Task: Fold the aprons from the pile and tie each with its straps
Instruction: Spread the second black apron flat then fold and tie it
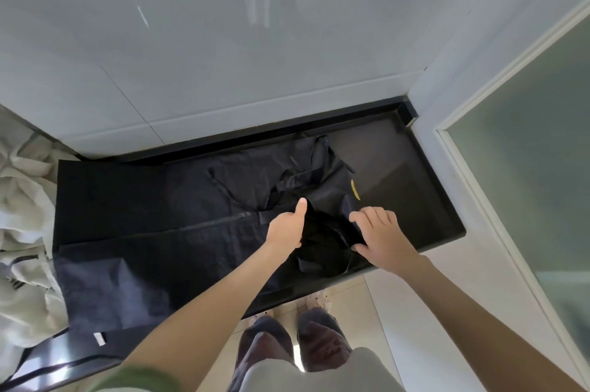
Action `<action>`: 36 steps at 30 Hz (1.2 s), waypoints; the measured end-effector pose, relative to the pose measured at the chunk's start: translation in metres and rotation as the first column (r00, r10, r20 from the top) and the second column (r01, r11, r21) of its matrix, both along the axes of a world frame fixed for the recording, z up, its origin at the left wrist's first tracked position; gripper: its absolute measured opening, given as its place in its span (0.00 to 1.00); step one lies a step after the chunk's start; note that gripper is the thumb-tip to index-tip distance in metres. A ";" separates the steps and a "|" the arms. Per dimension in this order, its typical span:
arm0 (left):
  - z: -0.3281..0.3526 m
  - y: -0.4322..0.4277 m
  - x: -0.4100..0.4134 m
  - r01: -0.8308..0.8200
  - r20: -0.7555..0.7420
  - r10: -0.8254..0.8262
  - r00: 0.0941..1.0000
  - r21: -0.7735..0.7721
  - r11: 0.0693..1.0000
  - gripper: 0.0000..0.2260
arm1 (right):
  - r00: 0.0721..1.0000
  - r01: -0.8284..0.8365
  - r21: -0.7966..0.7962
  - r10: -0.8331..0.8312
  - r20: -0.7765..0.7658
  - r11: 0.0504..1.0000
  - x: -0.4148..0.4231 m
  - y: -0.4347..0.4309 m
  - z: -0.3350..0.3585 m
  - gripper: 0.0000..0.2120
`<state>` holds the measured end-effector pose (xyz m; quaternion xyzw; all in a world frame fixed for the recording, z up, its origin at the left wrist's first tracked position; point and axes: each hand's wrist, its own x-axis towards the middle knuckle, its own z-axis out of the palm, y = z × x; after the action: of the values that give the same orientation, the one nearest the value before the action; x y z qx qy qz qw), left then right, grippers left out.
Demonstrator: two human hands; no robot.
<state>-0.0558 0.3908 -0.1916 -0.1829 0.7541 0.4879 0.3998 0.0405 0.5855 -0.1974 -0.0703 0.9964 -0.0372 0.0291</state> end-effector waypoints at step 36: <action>-0.016 -0.021 0.001 -0.009 -0.269 0.023 0.963 0.053 0.999 0.36 | 0.691 0.642 -0.166 -0.472 0.547 0.748 -0.021 0.001 -0.011 0.06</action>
<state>-0.0552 0.3698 -0.2080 -0.1105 0.7871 0.5307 0.2942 0.0199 0.5869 -0.2079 0.2480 0.9077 -0.2338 0.2447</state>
